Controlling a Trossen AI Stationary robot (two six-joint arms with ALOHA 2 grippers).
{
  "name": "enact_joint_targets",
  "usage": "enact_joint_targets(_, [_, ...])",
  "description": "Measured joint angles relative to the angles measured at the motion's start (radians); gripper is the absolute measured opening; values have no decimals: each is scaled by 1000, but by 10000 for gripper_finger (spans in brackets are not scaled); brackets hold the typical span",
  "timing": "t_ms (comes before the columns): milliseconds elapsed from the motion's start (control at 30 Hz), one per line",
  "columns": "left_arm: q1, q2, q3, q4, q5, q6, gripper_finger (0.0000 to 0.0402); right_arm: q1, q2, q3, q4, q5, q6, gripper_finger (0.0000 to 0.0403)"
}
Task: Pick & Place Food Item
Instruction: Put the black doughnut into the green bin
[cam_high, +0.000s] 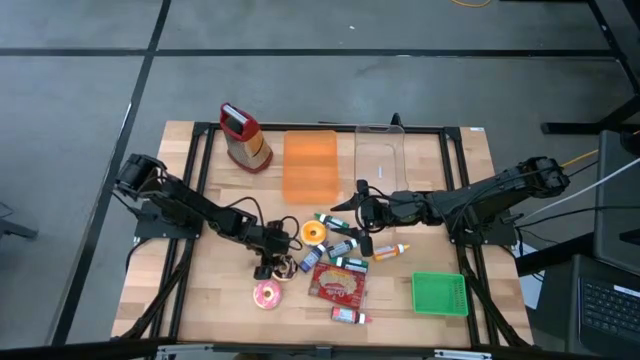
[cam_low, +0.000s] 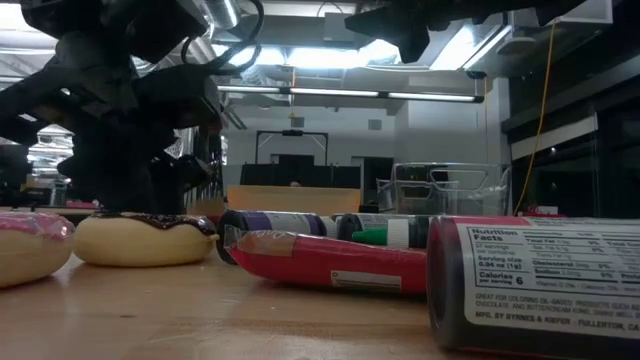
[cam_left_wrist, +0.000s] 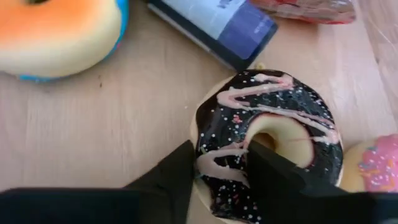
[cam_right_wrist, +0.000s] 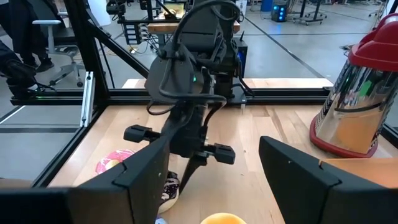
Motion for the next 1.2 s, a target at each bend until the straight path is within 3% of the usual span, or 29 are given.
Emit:
enact_joint_targets(167, [11,-5,38,-1,0,72,25,0,0,0,0,-4,0,252])
enact_joint_targets(233, [22,-5,56,-1,-3,102,12,0,0,0,0,-4,1,252])
enact_joint_targets(400, [49,-5,117,-37,-19,194,20,0,0,0,0,-5,34,252])
enact_joint_targets(700, [70,-5,289,-291,-133,346,14,0,0,0,0,-34,60,252])
enact_joint_targets(967, [69,-25,411,-396,-174,429,14,0,0,0,-11,-42,83,252])
enact_joint_targets(1200, [69,-145,429,-391,-390,501,14,0,0,0,-40,-41,127,252])
